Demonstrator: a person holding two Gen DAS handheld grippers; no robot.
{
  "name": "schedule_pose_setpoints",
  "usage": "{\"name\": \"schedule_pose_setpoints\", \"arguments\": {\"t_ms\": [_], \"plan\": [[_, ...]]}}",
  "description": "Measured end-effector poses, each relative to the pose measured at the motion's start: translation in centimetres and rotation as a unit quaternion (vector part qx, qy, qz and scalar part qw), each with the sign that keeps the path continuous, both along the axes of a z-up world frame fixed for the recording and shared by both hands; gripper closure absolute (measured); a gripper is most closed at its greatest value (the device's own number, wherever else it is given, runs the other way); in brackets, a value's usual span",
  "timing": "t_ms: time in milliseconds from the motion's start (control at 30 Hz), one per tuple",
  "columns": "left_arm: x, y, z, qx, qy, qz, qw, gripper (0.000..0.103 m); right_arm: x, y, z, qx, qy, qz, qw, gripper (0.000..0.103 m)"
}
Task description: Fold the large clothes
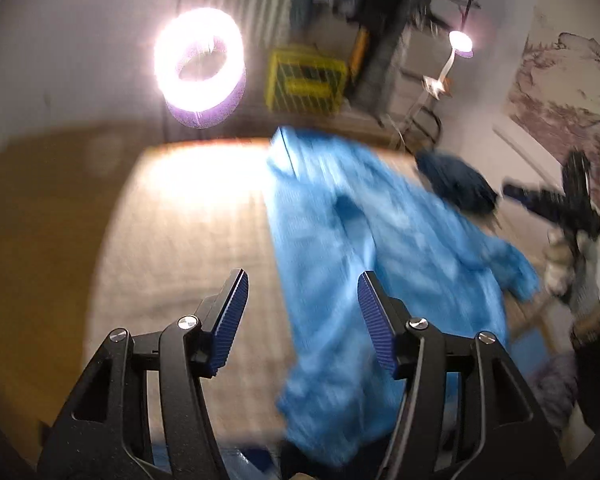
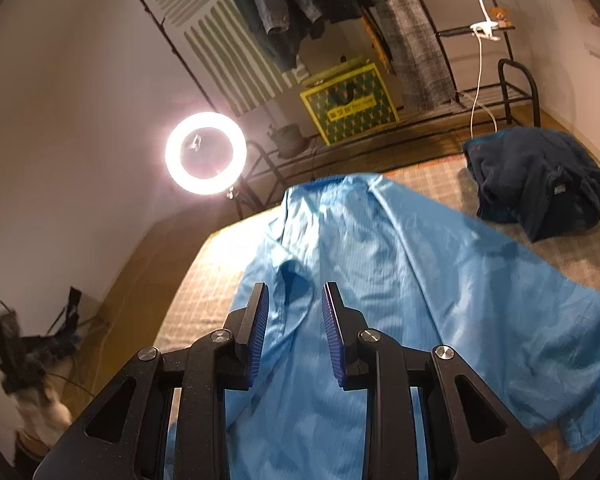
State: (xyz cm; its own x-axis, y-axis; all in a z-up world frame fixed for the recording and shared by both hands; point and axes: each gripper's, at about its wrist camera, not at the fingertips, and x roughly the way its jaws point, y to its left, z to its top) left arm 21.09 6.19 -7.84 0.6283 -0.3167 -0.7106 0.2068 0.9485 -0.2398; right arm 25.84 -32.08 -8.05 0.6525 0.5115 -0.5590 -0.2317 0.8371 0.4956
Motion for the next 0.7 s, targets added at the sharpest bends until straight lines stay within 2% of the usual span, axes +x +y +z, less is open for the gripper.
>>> {"name": "schedule_pose_setpoints", "arguments": {"t_ms": [33,100,167,267,400,600,667,700], "plan": [[-0.6,0.1,-1.8,-0.012,0.018,-0.004,0.9998,0.042,-0.1,0.3,-0.5,0.004,0.009,0.007,1.0,0.077],[-1.6,0.5,-5.5,-0.037,0.055,-0.005,0.9978,0.038,-0.6,0.9,-1.7,0.014,0.028,0.022,0.999,0.07],[-2.3,1.0,-9.5,-0.067,0.101,0.007,0.9926,0.038,-1.0,2.2,-3.3,0.015,0.051,0.035,0.998,0.051],[-2.6,1.3,-13.2,-0.094,0.14,0.019,0.9855,0.038,-1.4,5.0,-5.9,0.006,0.088,0.065,0.994,0.051],[-2.8,1.0,-15.5,-0.097,0.149,0.019,0.984,0.038,-1.4,8.9,-8.8,-0.01,0.13,0.106,0.986,0.051],[-2.9,1.2,-18.3,-0.129,0.169,0.02,0.9768,0.038,-1.2,12.8,-10.7,-0.028,0.148,0.145,0.978,0.051],[-2.8,1.0,-18.6,-0.145,0.167,0.02,0.9751,0.05,-0.8,13.2,-11.2,-0.027,0.154,0.15,0.976,0.051],[-2.8,0.8,-18.6,-0.146,0.166,0.019,0.975,0.065,-0.7,13.5,-11.4,-0.029,0.156,0.151,0.976,0.051]]}}
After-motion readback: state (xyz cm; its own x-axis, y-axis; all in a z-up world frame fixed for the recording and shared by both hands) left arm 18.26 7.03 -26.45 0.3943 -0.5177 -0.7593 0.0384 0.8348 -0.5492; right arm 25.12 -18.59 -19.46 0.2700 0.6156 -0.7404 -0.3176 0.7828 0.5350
